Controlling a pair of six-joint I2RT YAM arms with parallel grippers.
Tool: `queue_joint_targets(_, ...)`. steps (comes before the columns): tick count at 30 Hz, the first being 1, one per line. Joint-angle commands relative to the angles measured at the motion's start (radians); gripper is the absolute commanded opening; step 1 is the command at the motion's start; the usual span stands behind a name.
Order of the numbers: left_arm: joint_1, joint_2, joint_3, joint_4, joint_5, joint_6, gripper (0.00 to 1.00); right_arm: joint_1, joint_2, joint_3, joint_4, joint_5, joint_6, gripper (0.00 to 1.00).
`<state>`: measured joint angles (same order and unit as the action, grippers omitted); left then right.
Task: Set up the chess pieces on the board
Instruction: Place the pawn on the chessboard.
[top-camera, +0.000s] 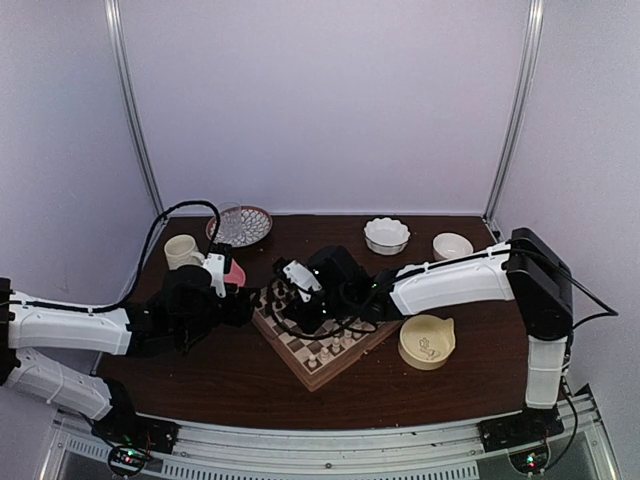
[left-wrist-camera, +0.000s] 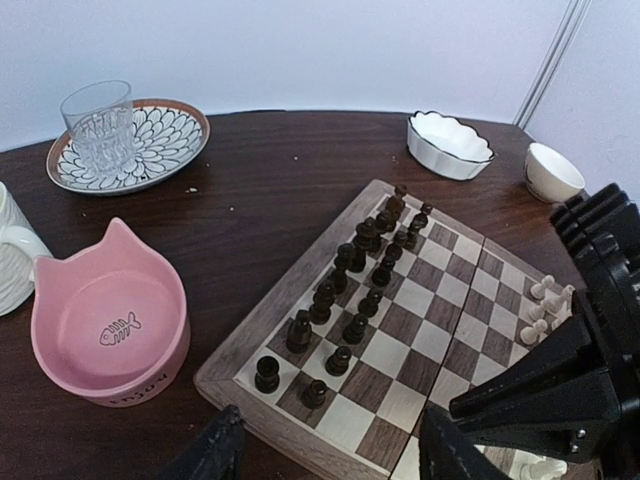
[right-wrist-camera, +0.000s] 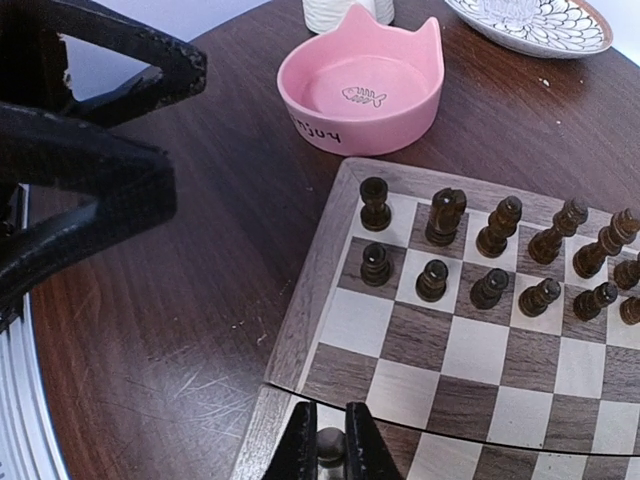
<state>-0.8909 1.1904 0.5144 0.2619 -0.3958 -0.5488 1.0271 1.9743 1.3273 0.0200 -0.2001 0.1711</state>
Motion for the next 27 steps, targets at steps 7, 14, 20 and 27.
queue_joint_targets(7, 0.006, 0.023, 0.029, 0.023, 0.003, 0.006, 0.60, 0.002, 0.068, 0.085, -0.147, 0.071, -0.041, 0.08)
queue_joint_targets(14, 0.006, 0.030, 0.035, 0.021, 0.020, 0.017, 0.60, 0.003, 0.071, 0.095, -0.167, 0.078, -0.045, 0.10)
queue_joint_targets(20, 0.006, 0.036, 0.044, 0.013, 0.032, 0.024, 0.60, 0.002, 0.062, 0.094, -0.173, 0.077, -0.045, 0.16)
queue_joint_targets(27, 0.006, 0.033, 0.047, 0.011, 0.037, 0.030, 0.60, 0.004, 0.058, 0.092, -0.175, 0.070, -0.044, 0.16)
